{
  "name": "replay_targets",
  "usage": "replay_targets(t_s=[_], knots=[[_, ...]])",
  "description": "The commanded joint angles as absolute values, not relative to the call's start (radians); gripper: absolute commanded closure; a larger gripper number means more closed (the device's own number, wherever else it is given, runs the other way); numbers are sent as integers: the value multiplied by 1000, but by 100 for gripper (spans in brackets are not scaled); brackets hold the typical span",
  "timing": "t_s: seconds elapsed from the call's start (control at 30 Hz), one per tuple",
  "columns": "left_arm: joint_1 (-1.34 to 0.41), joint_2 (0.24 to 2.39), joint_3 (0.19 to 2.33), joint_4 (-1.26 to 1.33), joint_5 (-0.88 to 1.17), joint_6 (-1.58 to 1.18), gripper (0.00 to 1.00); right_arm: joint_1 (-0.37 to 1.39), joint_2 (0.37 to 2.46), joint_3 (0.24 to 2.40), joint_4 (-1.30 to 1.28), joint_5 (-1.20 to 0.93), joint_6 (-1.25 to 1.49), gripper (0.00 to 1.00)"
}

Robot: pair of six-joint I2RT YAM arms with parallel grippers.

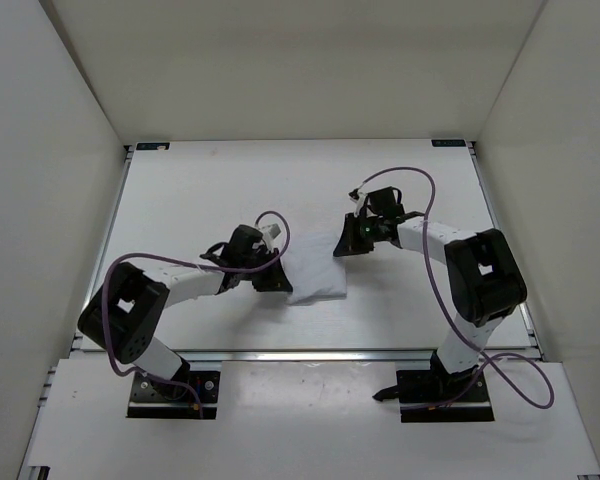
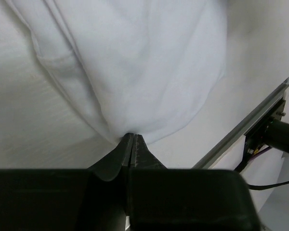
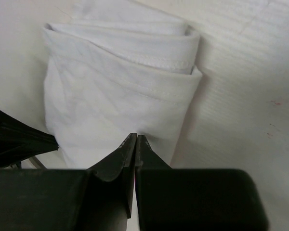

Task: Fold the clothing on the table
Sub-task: Fold the skirt

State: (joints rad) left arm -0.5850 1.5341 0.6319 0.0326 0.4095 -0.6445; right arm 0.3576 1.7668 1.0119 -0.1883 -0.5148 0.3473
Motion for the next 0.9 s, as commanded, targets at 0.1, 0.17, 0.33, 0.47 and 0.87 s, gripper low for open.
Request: replay_targets(t_s=[0.1, 0.17, 0.33, 0.47, 0.87], knots=[[-516, 1476, 927, -326, 269, -396, 67, 305, 1542, 1057, -138, -558, 316, 69], [-476, 1465, 992, -447, 195, -328, 40, 282, 1505, 1081, -204, -516, 308, 42], [-429, 1433, 1083, -624, -121, -213, 3, 253, 1467, 1105, -403, -299, 229, 15], [-388, 1417, 1034, -653, -158, -176, 1, 270, 1491, 1098, -547, -94, 203, 4], [-430, 1408, 948, -640, -60, -241, 1, 325, 1375, 1000, -486, -101, 278, 1]])
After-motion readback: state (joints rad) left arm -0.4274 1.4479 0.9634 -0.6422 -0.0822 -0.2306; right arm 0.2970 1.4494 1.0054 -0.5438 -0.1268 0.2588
